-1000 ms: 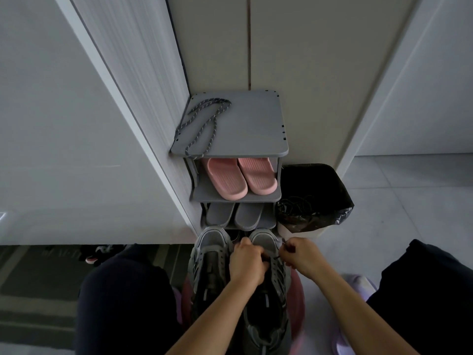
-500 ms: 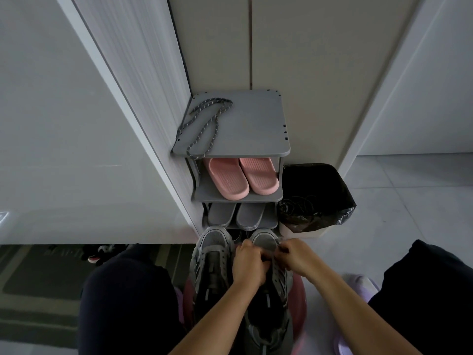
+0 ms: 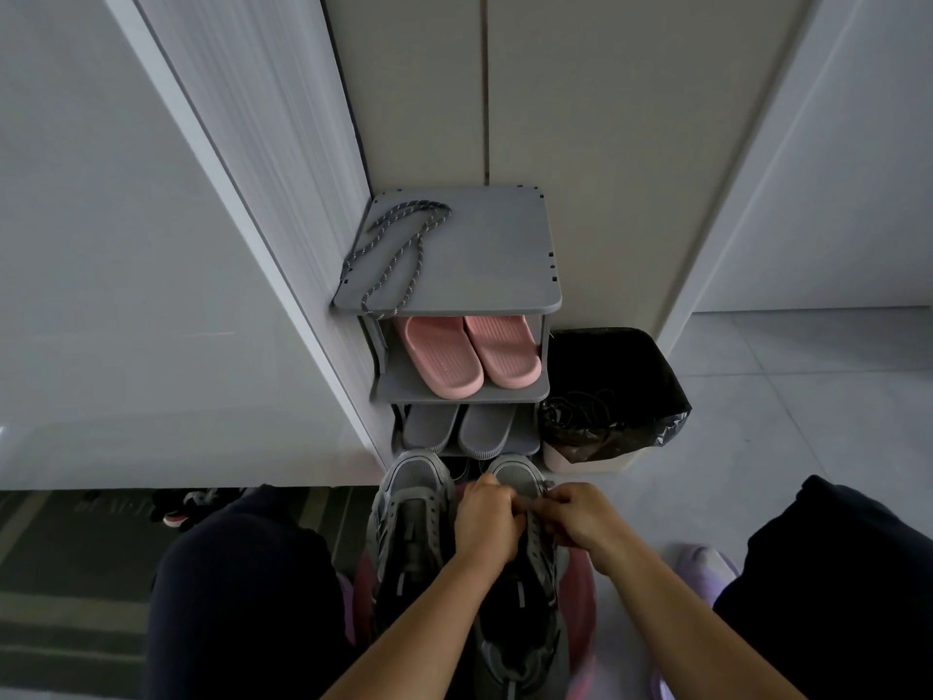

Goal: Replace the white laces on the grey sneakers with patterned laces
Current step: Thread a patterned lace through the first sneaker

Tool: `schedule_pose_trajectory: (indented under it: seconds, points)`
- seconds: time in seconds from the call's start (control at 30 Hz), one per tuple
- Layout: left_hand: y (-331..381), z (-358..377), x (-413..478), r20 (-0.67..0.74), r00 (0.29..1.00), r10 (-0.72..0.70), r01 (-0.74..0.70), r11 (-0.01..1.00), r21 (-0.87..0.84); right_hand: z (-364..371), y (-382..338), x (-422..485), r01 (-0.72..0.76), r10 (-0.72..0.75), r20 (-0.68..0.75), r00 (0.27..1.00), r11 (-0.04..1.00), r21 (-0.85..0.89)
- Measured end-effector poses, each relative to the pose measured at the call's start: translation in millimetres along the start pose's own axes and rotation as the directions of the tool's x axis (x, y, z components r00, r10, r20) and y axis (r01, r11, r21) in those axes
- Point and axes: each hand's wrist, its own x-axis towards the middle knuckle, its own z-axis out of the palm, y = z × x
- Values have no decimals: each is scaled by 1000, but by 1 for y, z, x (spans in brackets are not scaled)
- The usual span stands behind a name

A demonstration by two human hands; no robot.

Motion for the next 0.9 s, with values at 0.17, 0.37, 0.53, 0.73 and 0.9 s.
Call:
schedule_pose_trajectory:
  seconds: [0.17, 0.37, 0.53, 0.73, 0.9]
  points:
    - [-3, -13, 6, 120, 992, 27, -17, 996, -85, 1, 0, -16, -62, 62, 82, 995, 998, -8]
    - [-4, -31, 10, 233, 971, 50, -23, 993, -116, 0, -4, -7, -3, 13, 38, 999, 971, -239]
    - [-18, -49, -1, 223, 973, 59, -10, 977, -214, 1, 0, -7, -59, 67, 45, 997, 984, -166]
    - [-26, -48, -4, 195, 979, 55, -20, 984, -179, 12, 7, -3, 38, -43, -17, 999, 970, -240]
    - [-8, -34, 0, 255, 965, 62, -119, 969, 215, 14, 10, -4, 65, -69, -6, 998, 971, -229]
